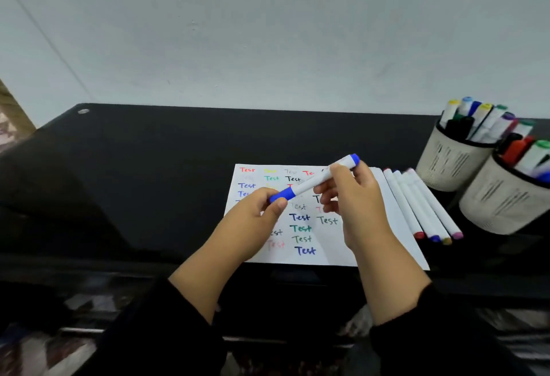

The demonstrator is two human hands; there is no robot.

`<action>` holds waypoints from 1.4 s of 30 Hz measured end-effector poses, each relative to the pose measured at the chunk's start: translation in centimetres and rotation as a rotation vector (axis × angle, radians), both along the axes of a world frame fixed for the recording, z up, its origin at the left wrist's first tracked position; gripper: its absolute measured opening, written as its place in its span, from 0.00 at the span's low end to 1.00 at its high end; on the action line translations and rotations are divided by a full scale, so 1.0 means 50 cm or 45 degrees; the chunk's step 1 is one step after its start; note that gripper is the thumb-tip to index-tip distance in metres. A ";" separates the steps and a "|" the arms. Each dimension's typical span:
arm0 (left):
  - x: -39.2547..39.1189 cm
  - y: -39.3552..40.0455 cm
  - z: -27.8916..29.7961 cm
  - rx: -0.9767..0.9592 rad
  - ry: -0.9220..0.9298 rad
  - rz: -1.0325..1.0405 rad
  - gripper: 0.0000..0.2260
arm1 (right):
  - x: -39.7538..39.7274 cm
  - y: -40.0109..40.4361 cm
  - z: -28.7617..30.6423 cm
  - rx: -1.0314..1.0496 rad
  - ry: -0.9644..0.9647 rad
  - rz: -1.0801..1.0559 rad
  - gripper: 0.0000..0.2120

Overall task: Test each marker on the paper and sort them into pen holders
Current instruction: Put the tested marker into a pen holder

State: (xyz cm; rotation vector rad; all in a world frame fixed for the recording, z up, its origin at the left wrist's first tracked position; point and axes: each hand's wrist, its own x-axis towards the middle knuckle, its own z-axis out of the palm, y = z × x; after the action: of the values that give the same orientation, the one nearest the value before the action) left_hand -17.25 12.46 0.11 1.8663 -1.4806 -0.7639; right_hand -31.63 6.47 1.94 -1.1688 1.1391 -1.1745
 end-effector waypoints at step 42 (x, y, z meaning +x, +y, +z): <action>-0.029 -0.014 -0.016 0.014 0.003 -0.293 0.16 | 0.000 -0.019 -0.054 0.010 0.107 0.269 0.15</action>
State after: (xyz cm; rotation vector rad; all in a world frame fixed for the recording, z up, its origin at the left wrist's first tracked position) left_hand -18.72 11.78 -0.67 1.7202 -1.7124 -0.8812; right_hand -31.64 5.51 -0.76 -1.3087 1.0532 -0.9659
